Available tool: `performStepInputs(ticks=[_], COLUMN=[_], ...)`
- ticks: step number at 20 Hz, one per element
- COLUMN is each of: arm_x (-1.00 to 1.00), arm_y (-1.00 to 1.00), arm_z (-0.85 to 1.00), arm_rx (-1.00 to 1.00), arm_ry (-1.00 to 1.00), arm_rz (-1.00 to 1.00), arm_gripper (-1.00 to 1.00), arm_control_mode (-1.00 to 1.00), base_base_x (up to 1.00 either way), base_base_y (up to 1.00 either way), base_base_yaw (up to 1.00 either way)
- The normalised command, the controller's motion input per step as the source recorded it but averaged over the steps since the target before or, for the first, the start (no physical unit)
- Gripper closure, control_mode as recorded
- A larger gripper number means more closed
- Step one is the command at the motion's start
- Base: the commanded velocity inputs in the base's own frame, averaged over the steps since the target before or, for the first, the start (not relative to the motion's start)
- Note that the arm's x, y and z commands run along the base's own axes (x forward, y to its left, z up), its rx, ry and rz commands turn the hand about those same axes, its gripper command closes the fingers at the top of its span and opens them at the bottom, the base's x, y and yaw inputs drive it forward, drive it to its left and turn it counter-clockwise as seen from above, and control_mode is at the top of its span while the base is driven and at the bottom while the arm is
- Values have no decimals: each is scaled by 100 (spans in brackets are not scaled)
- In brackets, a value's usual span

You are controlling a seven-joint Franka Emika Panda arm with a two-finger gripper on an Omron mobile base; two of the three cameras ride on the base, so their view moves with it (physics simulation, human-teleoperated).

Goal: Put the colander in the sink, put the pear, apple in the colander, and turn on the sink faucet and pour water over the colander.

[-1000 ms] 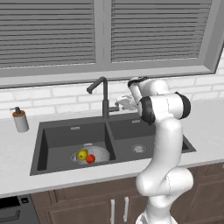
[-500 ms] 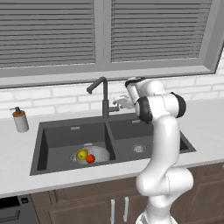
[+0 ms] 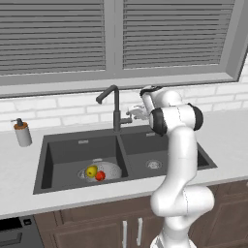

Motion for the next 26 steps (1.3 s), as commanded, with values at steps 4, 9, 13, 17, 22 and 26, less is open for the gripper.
performStepInputs(ticks=[4, 9, 13, 17, 22, 26], arm_x=[5, 0, 2, 14, 18, 14], arm_y=[0, 0, 0, 0, -3, -9], arm_z=[-5, -7, -13, -11, -3, -2], arm_rx=[0, 0, 0, 0, 0, 0], arm_ry=[-1, 0, 0, 0, -1, -1], arm_rz=[0, 0, -2, -5, -6, -8], arm_gripper=[-100, -100, -100, -100, 100, 100], arm_control_mode=[-100, -100, -100, -100, -100, -100], base_base_x=[0, 0, 0, 0, 0, 0], base_base_y=[0, 0, 0, 0, 0, 0], base_base_yaw=[0, 0, 0, 0, 0, 0])
